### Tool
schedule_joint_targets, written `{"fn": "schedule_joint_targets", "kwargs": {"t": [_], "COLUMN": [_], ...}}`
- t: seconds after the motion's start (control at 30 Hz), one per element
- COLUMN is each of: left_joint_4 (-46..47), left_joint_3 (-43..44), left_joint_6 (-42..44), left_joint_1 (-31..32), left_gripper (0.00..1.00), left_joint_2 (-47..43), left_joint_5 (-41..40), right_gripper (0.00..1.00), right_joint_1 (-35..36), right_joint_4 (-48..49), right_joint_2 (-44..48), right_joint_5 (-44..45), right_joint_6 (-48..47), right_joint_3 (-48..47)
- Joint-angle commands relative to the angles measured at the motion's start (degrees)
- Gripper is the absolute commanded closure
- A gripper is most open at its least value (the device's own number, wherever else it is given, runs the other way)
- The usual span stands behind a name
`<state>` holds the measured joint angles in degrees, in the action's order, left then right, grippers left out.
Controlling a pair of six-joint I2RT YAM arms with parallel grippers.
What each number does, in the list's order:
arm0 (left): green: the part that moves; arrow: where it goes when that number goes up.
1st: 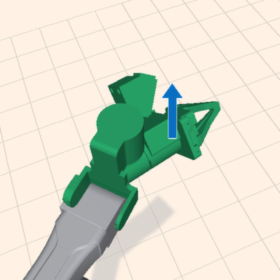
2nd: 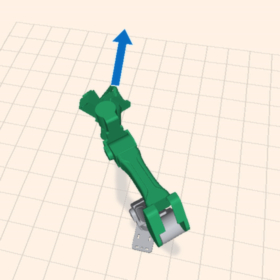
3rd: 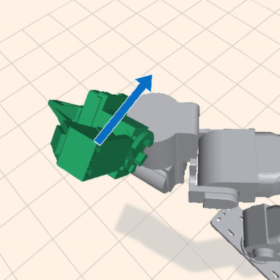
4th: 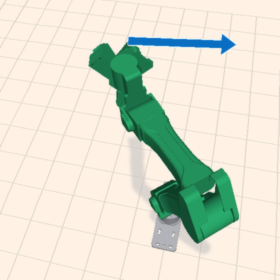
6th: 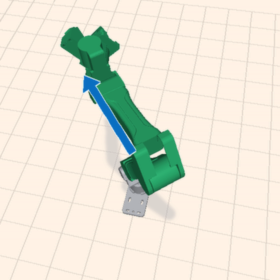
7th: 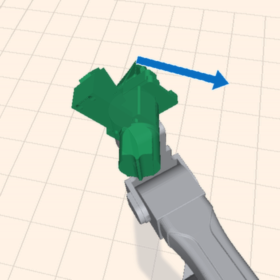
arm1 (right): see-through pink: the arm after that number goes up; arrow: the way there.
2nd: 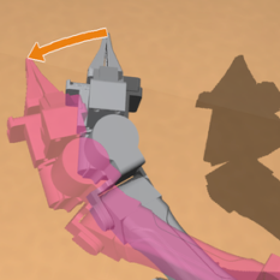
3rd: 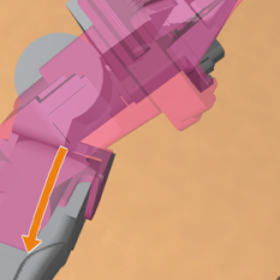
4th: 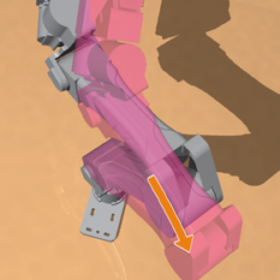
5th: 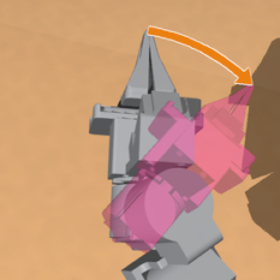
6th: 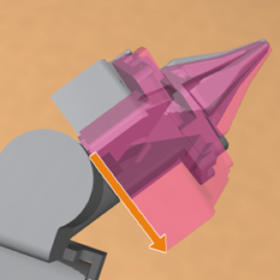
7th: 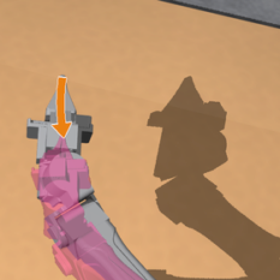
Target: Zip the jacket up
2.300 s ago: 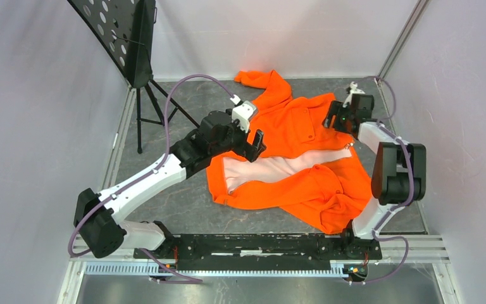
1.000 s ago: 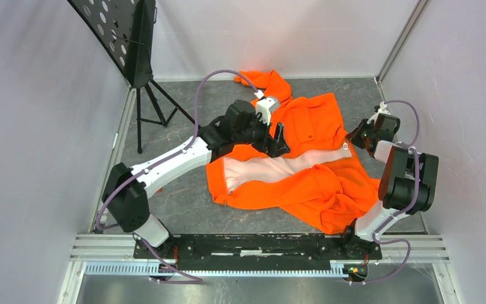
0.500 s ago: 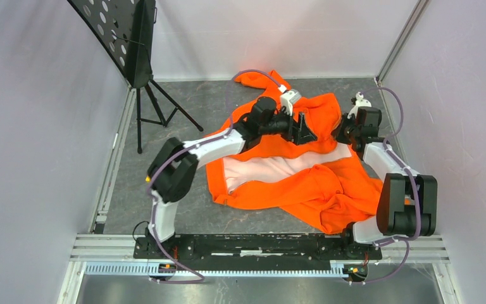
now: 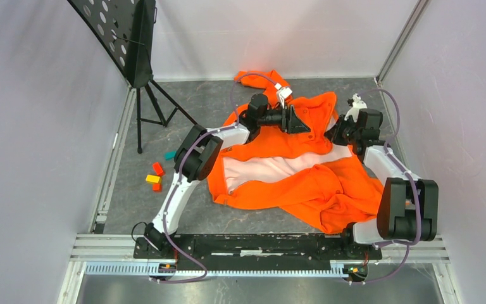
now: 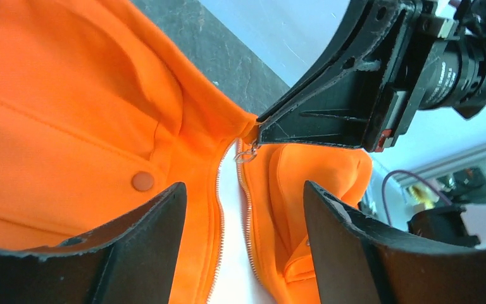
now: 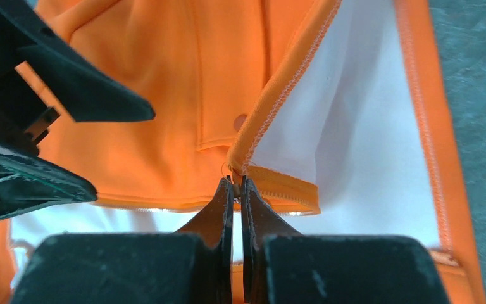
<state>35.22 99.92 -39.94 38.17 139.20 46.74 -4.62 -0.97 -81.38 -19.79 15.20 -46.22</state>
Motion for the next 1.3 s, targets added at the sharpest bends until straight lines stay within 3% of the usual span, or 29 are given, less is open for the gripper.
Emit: {"fn": "schedule_joint_targets", "kwargs": {"t": [0.0, 0.2, 0.33, 0.4, 0.53, 0.63, 0.73, 1.03, 1.27], "left_joint_4": [2.9, 14.3, 18.1, 14.7, -1.5, -9.1, -24.9, -39.8, -37.6], "left_joint_3": [3.4, 15.7, 24.9, 26.5, 21.6, 16.5, 19.5, 15.6, 12.9], "left_joint_6": [11.9, -1.1, -11.9, -13.4, -9.4, -12.1, -13.1, -15.3, -15.5], "left_joint_1": [0.5, -2.0, -4.8, -5.2, -5.0, -4.9, -3.9, 1.7, 4.6], "left_gripper": [0.25, 0.28, 0.27, 0.26, 0.2, 0.22, 0.23, 0.29, 0.26], "left_joint_2": [0.2, 9.6, 14.6, 14.9, 11.2, 7.5, 5.5, -2.8, -6.0], "left_joint_5": [7.1, 21.1, 24.0, 23.0, 12.4, 1.7, -8.1, -24.7, -27.3], "right_gripper": [1.0, 1.0, 1.0, 1.0, 1.0, 1.0, 1.0, 1.0, 1.0], "right_joint_1": [0.2, 0.1, 0.3, 0.9, 2.0, 2.1, 2.1, 2.5, 3.5], "right_joint_4": [1.1, 12.8, 14.2, 13.2, 8.9, 8.1, 7.1, 6.2, 4.9], "right_joint_2": [2.6, 2.8, 1.3, 0.6, -0.1, 0.6, 0.2, 1.4, 4.0], "right_joint_5": [-8.8, -26.9, -29.3, -28.6, -24.4, -22.4, -19.9, -16.3, -13.3], "right_joint_6": [-0.5, -0.2, -2.1, -4.8, -10.0, -11.5, -12.8, -14.7, -16.3], "right_joint_3": [-2.5, 2.0, 2.3, 2.3, 1.5, 1.8, 1.3, 1.6, 2.2]}}
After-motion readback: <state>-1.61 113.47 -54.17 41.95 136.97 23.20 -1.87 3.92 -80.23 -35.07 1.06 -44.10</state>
